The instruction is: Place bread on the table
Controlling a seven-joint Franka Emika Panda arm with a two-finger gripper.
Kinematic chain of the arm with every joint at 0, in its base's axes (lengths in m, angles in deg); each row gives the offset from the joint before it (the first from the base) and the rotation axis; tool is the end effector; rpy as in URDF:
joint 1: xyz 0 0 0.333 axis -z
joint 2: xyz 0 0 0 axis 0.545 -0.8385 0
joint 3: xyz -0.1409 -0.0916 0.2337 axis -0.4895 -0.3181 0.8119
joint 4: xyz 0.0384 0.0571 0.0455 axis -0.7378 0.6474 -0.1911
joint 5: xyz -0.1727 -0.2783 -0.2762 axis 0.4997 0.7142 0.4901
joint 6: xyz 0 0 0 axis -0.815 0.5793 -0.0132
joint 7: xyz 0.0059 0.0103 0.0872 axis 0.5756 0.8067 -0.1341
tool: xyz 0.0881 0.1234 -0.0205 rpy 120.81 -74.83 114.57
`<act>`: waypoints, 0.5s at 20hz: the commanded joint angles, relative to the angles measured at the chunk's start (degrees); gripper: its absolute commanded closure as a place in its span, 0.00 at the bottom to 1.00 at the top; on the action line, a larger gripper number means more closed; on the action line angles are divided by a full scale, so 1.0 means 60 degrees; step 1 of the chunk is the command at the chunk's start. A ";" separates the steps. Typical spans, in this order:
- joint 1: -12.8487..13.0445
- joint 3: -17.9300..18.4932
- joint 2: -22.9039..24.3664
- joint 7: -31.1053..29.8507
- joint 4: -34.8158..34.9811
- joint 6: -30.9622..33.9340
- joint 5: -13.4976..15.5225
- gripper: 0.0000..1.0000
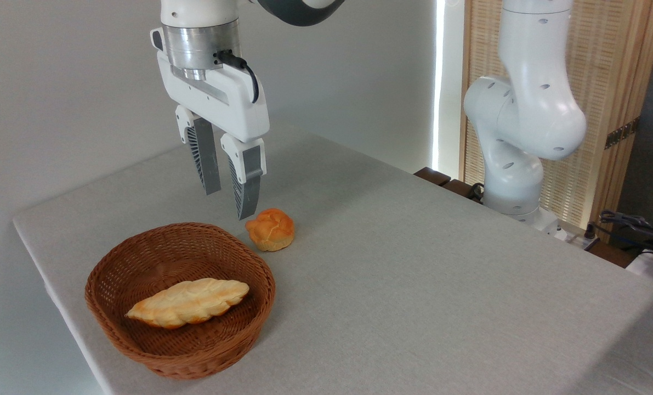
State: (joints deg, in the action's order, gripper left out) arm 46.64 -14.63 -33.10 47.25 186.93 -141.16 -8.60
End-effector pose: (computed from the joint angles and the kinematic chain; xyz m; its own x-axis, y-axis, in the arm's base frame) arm 0.5910 -0.1018 0.4997 0.7216 -0.6831 0.1126 -0.6869 -0.7267 -0.0069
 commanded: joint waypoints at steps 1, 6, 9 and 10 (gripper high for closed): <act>0.0075 0.0074 0.0091 0.0146 -0.0176 0.0692 0.0141 0.00; 0.0075 0.0074 0.0092 0.0160 -0.0176 0.0696 0.0141 0.00; 0.0075 0.0103 0.0107 0.0189 -0.0176 0.0711 0.0141 0.00; 0.0075 0.0103 0.0107 0.0189 -0.0176 0.0711 0.0141 0.00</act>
State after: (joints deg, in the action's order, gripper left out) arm 46.81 -14.68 -32.87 47.25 186.47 -138.46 -8.60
